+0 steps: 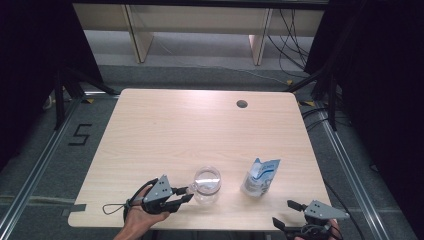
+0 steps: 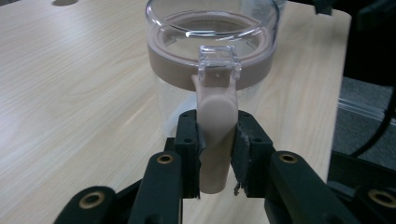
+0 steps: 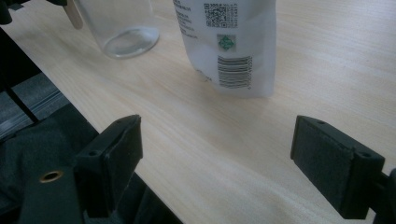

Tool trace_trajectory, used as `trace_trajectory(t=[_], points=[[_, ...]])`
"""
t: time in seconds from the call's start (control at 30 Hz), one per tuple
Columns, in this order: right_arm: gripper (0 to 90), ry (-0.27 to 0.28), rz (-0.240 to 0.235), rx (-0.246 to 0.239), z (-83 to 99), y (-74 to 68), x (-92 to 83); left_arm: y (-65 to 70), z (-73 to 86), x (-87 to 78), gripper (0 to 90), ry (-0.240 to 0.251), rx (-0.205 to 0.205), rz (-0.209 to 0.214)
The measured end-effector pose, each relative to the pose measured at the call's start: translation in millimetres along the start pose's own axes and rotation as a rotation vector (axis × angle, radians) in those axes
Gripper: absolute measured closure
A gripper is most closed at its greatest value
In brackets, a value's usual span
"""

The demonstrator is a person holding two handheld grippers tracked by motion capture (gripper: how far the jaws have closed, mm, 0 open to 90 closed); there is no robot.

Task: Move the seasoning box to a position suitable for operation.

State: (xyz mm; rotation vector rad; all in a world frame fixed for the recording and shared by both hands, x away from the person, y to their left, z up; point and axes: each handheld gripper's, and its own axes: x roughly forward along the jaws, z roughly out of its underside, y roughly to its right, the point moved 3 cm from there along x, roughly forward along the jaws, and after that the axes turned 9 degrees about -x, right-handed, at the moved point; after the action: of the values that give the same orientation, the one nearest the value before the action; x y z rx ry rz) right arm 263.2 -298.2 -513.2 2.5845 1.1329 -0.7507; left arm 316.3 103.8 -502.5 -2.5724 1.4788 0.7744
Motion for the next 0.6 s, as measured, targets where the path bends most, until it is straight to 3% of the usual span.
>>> trace_trajectory(t=[0.07,0.23,0.27,0.4,0.47,0.53,0.57,0.6], points=[[17.6,-0.011,-0.013,0.023,0.3,-1.8,-0.1,3.0,0.3,2.3,73.1,-0.011,0.007,0.018],[17.6,0.004,0.003,0.000,0.1,-0.1,0.4,5.6,-1.9,6.2,73.1,-0.012,0.014,0.054],[17.6,0.004,0.003,0.000,0.1,0.0,0.3,4.2,-3.0,7.6,73.0,-0.017,0.038,0.081],[17.6,-0.004,-0.002,0.002,0.3,-0.1,-0.5,1.7,-2.4,10.8,72.8,-0.014,0.058,0.118],[17.6,-0.004,-0.002,0.002,0.2,0.0,-0.7,-1.3,-3.8,10.2,72.8,-0.033,0.070,0.098],[17.6,0.003,0.002,0.002,0.0,-0.2,0.2,-1.2,-4.9,11.9,72.8,-0.031,0.059,0.108],[17.6,-0.013,-0.011,0.044,0.3,-3.8,0.1,-3.5,-6.2,12.7,72.8,-0.030,0.069,0.102],[17.6,-0.014,-0.011,0.046,0.3,-4.0,-0.1,-4.6,-6.0,13.4,72.8,-0.027,0.057,0.103]])
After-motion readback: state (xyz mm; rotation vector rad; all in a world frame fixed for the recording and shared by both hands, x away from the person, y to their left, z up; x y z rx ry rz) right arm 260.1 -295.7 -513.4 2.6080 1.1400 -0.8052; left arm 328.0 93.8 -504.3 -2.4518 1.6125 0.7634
